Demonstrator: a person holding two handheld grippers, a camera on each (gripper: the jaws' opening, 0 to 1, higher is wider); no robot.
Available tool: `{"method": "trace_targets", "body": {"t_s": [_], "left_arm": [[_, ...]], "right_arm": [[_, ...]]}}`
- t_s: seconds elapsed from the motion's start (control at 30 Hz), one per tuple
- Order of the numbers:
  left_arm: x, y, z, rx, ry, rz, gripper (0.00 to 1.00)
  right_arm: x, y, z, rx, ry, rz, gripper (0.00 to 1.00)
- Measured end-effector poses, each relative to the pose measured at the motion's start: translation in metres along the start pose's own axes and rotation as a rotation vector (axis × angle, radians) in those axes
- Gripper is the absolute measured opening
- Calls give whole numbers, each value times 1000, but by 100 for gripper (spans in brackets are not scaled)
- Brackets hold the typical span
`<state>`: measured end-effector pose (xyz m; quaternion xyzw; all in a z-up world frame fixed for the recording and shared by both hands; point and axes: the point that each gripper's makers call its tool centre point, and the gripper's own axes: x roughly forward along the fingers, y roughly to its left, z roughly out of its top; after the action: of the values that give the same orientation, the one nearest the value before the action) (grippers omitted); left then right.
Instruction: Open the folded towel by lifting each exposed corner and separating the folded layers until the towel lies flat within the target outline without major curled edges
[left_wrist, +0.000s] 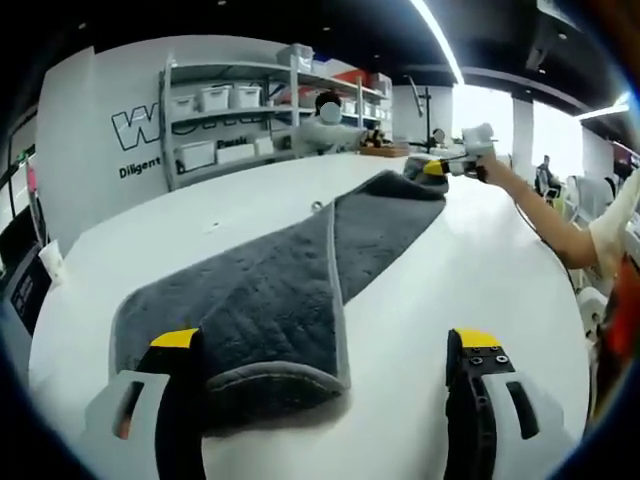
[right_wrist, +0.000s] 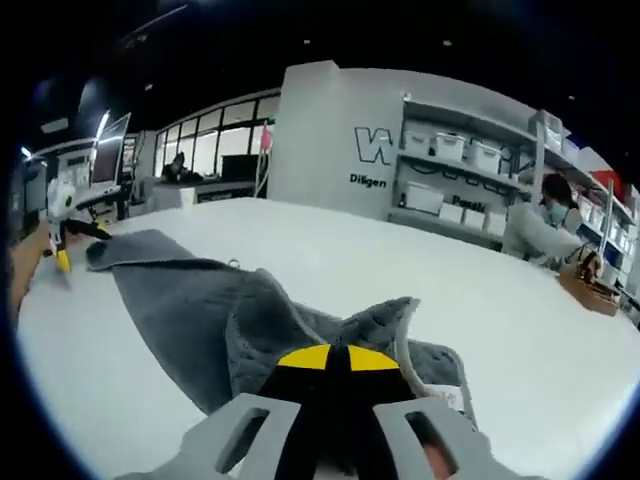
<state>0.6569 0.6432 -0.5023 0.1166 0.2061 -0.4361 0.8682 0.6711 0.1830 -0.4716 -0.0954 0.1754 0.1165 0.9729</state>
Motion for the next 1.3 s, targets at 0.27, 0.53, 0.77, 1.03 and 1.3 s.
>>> {"method": "trace_targets", "body": {"t_s": [0.27, 0.53, 0.77, 1.03, 1.3], "left_arm": [[-1, 0, 0, 1, 1, -2, 99], [0, -2, -2, 0, 8, -7, 98], [-1, -2, -3, 1, 12, -9, 98], [1, -4, -6, 11, 33, -10, 98], [0, -6, -6, 9, 31, -16, 98]], "right_arm": [[-2, 11, -25, -25, 119, 70, 0], [2, 16, -47, -109, 225, 86, 0], [1, 18, -51, -147, 240, 85, 0], [-3, 4, -37, -87, 172, 34, 18], [-1, 2, -25, -38, 116, 28, 44]]}}
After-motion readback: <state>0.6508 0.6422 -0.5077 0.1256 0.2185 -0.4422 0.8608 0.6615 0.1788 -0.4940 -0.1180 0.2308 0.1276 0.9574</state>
